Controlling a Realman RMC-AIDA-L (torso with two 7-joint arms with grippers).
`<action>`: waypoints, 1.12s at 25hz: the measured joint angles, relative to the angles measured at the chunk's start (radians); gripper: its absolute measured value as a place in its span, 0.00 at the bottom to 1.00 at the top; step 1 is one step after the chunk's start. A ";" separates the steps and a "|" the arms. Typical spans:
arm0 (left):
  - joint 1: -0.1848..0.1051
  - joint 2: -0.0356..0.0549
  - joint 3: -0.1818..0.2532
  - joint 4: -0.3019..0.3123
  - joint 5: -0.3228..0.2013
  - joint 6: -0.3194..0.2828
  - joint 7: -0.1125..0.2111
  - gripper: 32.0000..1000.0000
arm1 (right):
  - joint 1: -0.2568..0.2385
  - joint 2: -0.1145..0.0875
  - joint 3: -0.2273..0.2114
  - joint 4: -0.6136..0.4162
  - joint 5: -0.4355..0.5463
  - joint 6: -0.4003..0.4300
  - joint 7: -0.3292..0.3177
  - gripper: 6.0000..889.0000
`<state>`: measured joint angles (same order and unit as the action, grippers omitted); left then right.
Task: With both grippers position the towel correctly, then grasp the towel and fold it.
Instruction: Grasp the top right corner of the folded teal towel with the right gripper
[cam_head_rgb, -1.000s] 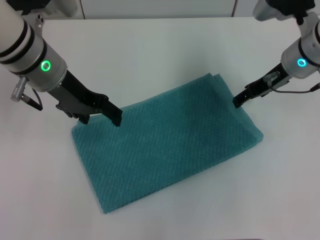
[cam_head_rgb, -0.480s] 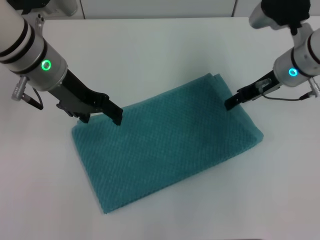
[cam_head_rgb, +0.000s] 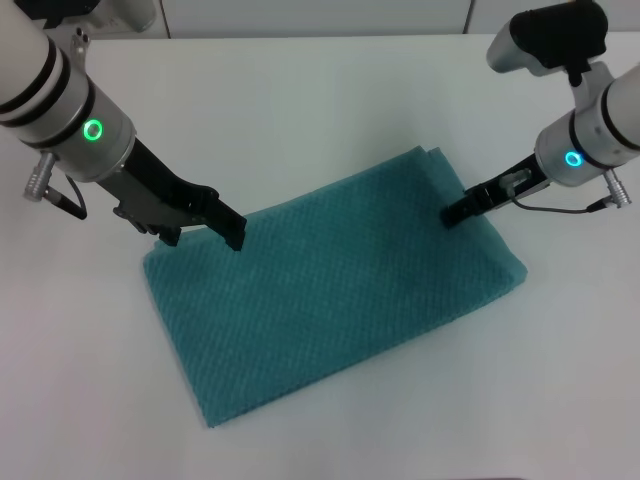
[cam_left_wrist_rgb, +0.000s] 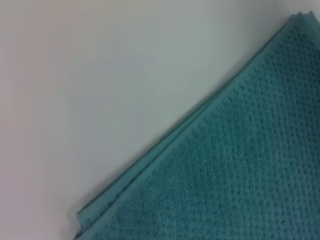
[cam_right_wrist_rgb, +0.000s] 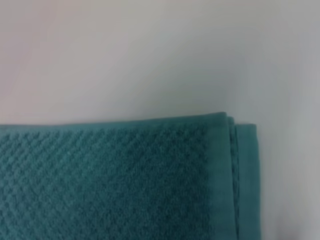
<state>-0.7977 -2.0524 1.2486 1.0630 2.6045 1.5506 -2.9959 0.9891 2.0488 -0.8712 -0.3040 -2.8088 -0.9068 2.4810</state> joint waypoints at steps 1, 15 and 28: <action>0.000 0.0000 0.000 0.000 0.000 0.000 0.000 0.89 | -0.003 0.000 0.000 0.000 0.000 0.001 0.000 0.96; -0.001 -0.0014 0.000 0.000 -0.001 -0.001 0.000 0.89 | -0.012 0.012 0.000 0.008 0.001 0.020 -0.008 0.96; -0.002 -0.0016 0.000 0.000 -0.003 -0.002 0.000 0.89 | -0.020 0.013 -0.002 0.014 0.025 0.028 -0.018 0.96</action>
<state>-0.7992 -2.0540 1.2486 1.0630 2.6016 1.5489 -2.9959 0.9694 2.0617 -0.8733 -0.2899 -2.7841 -0.8783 2.4626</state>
